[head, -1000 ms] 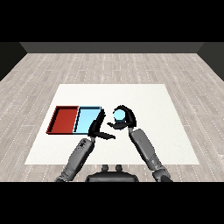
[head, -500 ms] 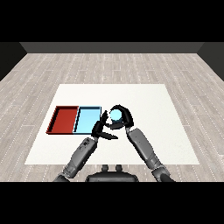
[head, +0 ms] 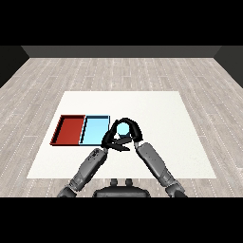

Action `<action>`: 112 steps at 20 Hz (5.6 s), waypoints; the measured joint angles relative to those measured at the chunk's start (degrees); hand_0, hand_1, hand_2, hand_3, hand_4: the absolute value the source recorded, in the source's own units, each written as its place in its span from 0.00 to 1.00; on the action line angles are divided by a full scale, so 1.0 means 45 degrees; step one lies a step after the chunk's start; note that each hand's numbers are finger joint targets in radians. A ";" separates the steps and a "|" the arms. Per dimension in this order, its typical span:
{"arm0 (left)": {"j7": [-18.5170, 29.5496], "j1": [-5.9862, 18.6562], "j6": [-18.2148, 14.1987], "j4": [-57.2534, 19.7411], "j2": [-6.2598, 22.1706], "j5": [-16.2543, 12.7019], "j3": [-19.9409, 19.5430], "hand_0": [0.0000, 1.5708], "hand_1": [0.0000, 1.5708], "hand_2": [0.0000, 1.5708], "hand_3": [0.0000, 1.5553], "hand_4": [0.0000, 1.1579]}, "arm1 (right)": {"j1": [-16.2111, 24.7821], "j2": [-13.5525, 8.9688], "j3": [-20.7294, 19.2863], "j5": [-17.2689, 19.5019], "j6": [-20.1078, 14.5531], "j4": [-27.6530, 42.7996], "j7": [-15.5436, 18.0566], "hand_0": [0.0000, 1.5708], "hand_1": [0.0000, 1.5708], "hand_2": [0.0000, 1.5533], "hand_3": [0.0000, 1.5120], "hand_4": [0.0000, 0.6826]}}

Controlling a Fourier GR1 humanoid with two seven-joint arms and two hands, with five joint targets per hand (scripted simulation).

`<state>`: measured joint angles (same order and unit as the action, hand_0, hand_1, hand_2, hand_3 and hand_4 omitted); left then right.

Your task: Pick the blue can and put it in the blue box

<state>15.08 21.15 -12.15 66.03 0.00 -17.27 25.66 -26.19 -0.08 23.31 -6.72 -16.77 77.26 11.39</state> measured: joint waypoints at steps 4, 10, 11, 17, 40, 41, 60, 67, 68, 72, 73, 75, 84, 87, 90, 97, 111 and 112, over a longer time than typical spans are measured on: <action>-0.0207 0.0127 -0.0003 0.0119 0.0010 0.0137 -0.0165 0.00 0.00 0.00 0.00 0.00 | -0.0454 0.0010 0.0016 -0.0311 0.0081 -0.0430 0.0074 0.94 0.94 0.94 0.94 0.86; 0.0204 0.0333 -0.0018 -0.0160 0.0004 -0.0276 0.0121 0.00 0.00 0.00 0.00 0.00 | -0.0337 -0.0008 0.0591 -0.0401 -0.0245 -0.0375 0.0163 0.93 0.93 0.93 0.92 0.82; 0.0284 0.0336 -0.0053 -0.0198 0.0003 -0.0341 0.0203 0.00 0.00 0.00 0.00 0.00 | -0.0370 -0.0003 0.0619 -0.0410 -0.0269 -0.0298 0.0026 0.94 0.94 0.93 0.92 0.81; 0.0077 0.0925 -0.0510 -0.0759 0.0009 -0.0235 0.0148 0.00 0.00 0.00 0.00 0.14 | -0.0854 0.0006 0.1105 -0.0810 -0.0688 -0.0340 -0.0166 0.96 0.96 0.95 0.93 0.80; -0.0711 0.1638 -0.3427 -0.1089 0.0343 -0.0096 0.1400 1.00 1.00 0.95 0.81 0.55 | -0.0776 -0.0329 0.1142 -0.1226 -0.0465 -0.0189 0.0231 0.93 0.93 0.94 0.93 0.80; -0.0616 0.1646 -0.3364 -0.1030 0.0321 -0.0250 0.1250 1.00 1.00 0.99 0.92 0.56 | -0.0725 -0.0308 0.1163 -0.1281 -0.0526 -0.0061 0.0150 0.92 0.92 0.92 0.92 0.76; 0.2730 0.1883 -0.4766 -0.1480 0.0072 -0.1063 0.1221 1.00 1.00 1.00 0.95 0.99 | 0.0222 -0.0129 0.0036 -0.0690 -0.0283 0.0852 -0.0517 0.00 0.00 0.00 0.00 0.00; 0.3026 0.1757 -0.4820 -0.1824 0.0151 -0.0527 0.0820 1.00 1.00 1.00 0.95 0.97 | 0.0967 -0.0709 -0.1186 -0.1614 0.1203 0.2258 -0.0606 0.00 0.00 0.00 0.00 0.00; 0.3052 0.1649 -0.4847 -0.1841 0.0253 -0.0400 0.0727 1.00 1.00 1.00 0.94 0.97 | 0.1062 -0.0873 -0.1399 -0.1781 0.1414 0.2510 -0.0677 0.00 0.00 0.00 0.00 0.00; 0.2801 0.1784 -0.4538 -0.1901 0.1006 -0.0216 -0.0037 1.00 1.00 0.99 0.95 0.99 | 0.2273 -0.1306 -0.1754 -0.1925 0.1732 0.3804 -0.0427 0.00 0.00 0.00 0.00 0.00; 0.2540 0.1949 -0.4686 -0.1947 0.1182 -0.0115 -0.0182 1.00 1.00 1.00 0.95 1.00 | 0.2495 -0.1431 -0.1898 -0.1987 0.1765 0.4148 -0.0420 0.00 0.00 0.00 0.00 0.00; 0.2257 0.2084 -0.4708 -0.2047 0.1630 -0.0038 -0.0552 1.00 1.00 1.00 0.96 0.98 | 0.3088 -0.1676 -0.2181 -0.2088 0.1959 0.4610 -0.0083 0.00 0.00 0.00 0.00 0.00; 0.0807 0.3128 -0.4353 -0.4910 0.3362 0.0355 -0.1935 1.00 1.00 0.99 0.95 0.93 | 0.4061 -0.2021 -0.3463 -0.2653 0.2353 0.4977 0.0532 0.00 0.00 0.00 0.00 0.00; 0.0533 0.3831 -0.3931 -0.6668 0.3497 0.0561 -0.2209 1.00 1.00 1.00 0.95 0.91 | 0.3846 -0.1861 -0.3613 -0.2732 0.2437 0.4580 0.0660 0.00 0.00 0.00 0.00 0.00; 0.0452 0.4593 -0.3654 -0.8564 0.3348 0.0927 -0.2286 1.00 1.00 1.00 0.95 0.89 | 0.3714 -0.1764 -0.3842 -0.2864 0.2574 0.4108 0.0844 0.00 0.00 0.00 0.00 0.00; 0.0240 0.5587 -0.3742 -1.1960 0.2367 0.1266 -0.2678 0.80 0.80 0.78 0.77 0.81 | 0.3125 -0.1717 -0.4415 -0.3220 0.2899 0.2805 0.0968 0.00 0.00 0.00 0.00 0.00; -0.0812 0.6264 -0.4204 -1.4239 0.2093 0.1414 -0.3273 0.00 0.00 0.00 0.00 0.00 | 0.3453 -0.2005 -0.5021 -0.3705 0.3300 0.3482 0.0595 0.00 0.00 0.00 0.00 0.00; -0.0670 0.6167 -0.4389 -1.4191 0.2107 0.1396 -0.3334 0.00 0.00 0.00 0.00 0.00 | 0.3535 -0.1981 -0.4983 -0.3647 0.3294 0.3596 0.0613 0.00 0.00 0.00 0.00 0.00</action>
<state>12.06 48.90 -31.90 2.17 9.49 -10.99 10.66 -10.28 -9.00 0.88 -23.13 -1.95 93.45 14.14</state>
